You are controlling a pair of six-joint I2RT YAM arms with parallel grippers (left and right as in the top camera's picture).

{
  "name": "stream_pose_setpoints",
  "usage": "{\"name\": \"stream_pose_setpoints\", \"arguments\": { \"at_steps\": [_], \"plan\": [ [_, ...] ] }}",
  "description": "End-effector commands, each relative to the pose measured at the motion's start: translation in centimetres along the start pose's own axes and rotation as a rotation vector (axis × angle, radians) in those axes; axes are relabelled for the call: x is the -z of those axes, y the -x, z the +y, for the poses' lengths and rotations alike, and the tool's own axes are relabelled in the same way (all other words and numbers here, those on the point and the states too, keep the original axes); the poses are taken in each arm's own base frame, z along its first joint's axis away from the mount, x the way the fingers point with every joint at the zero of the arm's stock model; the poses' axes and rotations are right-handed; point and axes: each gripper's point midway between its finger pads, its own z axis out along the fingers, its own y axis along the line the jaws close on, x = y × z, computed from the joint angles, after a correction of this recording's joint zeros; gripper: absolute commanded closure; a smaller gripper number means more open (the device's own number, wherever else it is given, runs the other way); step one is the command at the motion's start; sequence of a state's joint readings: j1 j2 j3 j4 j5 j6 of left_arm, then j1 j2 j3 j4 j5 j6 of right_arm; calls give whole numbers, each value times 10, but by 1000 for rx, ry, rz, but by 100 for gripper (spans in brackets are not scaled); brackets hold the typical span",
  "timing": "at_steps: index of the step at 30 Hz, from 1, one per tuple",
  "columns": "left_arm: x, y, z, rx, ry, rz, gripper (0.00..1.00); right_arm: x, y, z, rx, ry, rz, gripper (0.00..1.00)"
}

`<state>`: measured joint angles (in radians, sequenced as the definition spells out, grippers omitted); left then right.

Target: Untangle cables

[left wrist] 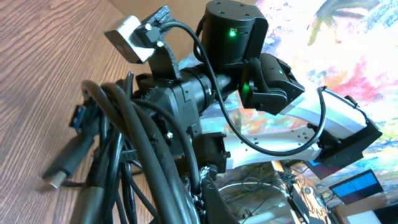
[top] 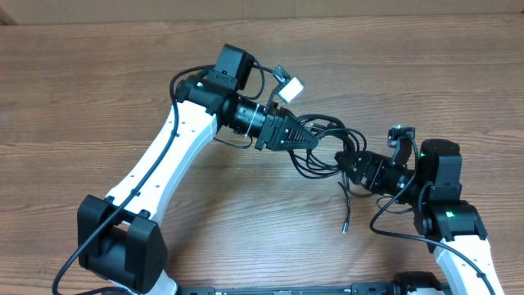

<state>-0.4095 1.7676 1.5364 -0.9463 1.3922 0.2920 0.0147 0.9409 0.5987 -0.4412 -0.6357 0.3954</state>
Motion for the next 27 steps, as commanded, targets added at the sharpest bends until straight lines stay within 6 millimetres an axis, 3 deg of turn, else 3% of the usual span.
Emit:
{"name": "stream_pose_setpoints", "arguments": {
  "at_steps": [1,4,8,14,17,22,25,27],
  "plan": [
    [14,16,-24,-79,-60,-55,96,-2,-2,-5,-4,3,4,52],
    [14,16,-24,-79,-60,-55,96,-2,-2,0,3,31,8,70],
    [13,15,-21,-78,-41,-49,96,-2,-2,2,4,42,12,82],
    [14,9,6,-13,112,-10,96,0,-3,17,25,126,29,84],
    [22,1,39,123,312,16,95,2,-3,31,51,199,35,84],
    [52,-10,93,451,685,-44,96,9,-6,55,151,339,54,83],
    [65,-11,108,585,799,-114,96,11,-10,61,178,381,71,80],
    [63,-5,108,575,785,-134,96,12,-10,61,176,382,73,77]
  ]
}}
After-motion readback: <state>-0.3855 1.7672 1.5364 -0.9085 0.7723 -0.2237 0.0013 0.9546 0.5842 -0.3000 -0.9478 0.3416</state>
